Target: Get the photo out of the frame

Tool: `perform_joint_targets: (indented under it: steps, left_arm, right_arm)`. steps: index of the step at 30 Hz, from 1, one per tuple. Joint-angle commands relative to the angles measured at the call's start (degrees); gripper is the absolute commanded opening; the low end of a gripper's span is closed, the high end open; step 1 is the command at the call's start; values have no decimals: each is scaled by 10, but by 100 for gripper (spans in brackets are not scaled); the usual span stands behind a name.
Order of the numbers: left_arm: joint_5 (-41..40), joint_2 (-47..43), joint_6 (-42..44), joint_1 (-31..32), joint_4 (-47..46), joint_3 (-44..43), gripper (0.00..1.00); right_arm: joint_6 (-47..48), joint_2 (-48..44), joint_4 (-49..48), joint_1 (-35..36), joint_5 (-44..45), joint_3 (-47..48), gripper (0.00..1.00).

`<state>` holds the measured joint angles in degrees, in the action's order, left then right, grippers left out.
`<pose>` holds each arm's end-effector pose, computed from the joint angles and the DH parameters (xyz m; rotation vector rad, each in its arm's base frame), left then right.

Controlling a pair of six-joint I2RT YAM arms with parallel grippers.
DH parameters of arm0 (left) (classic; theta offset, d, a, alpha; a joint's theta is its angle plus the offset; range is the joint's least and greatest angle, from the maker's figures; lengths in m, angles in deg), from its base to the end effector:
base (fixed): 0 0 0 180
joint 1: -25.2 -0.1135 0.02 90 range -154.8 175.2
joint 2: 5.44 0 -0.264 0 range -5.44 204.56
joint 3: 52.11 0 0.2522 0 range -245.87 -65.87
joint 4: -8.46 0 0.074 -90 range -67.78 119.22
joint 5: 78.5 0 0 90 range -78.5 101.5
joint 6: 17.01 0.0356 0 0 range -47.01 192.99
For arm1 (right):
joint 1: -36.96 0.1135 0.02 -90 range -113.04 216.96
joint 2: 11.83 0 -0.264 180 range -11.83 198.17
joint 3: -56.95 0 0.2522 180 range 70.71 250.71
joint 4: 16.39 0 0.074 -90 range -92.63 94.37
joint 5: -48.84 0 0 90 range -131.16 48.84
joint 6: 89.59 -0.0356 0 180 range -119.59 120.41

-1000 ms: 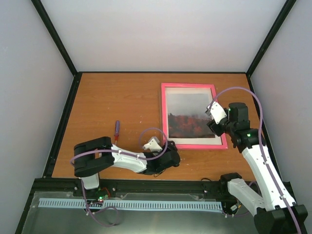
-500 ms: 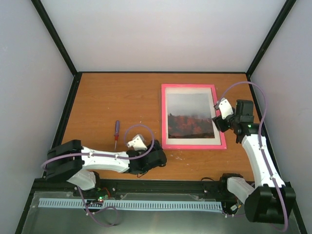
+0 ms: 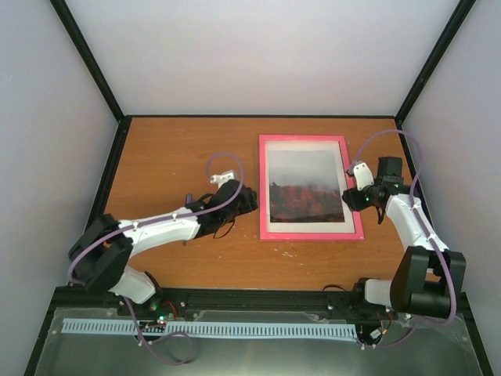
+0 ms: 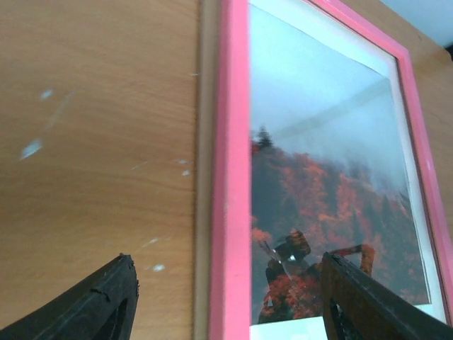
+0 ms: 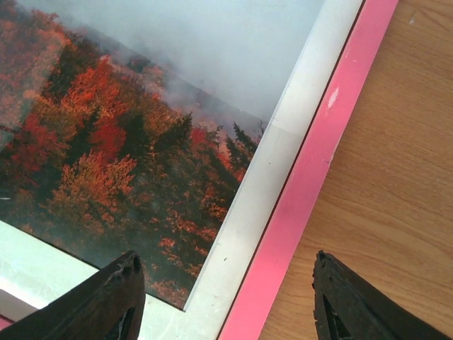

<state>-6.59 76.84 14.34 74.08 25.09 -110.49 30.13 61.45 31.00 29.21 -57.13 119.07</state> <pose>0.2037 -0.2165 0.2029 -0.3660 2.2901 -0.6418 0.2470 -0.0237 0.2252 -0.5811 2.4685 0.1075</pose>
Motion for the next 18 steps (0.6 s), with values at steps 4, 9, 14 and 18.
perform_joint_targets:
  steps: [4, 9, 14, 18]
  left_arm:
    - [61, 126, 129, -14, 84, -173, 69]
    - [68, 222, 147, -31, 154, -279, 62]
    - [52, 269, 156, -45, 186, -331, 53]
    - [47, 309, 162, -46, 213, -369, 49]
  right_arm:
    - [-42, 21, -55, -13, 18, 5, 64]
    - [-60, 41, -70, -20, 7, -4, 64]
    - [-55, 21, -62, -21, -2, -9, 64]
    - [-66, -4, -17, -23, -19, 16, 64]
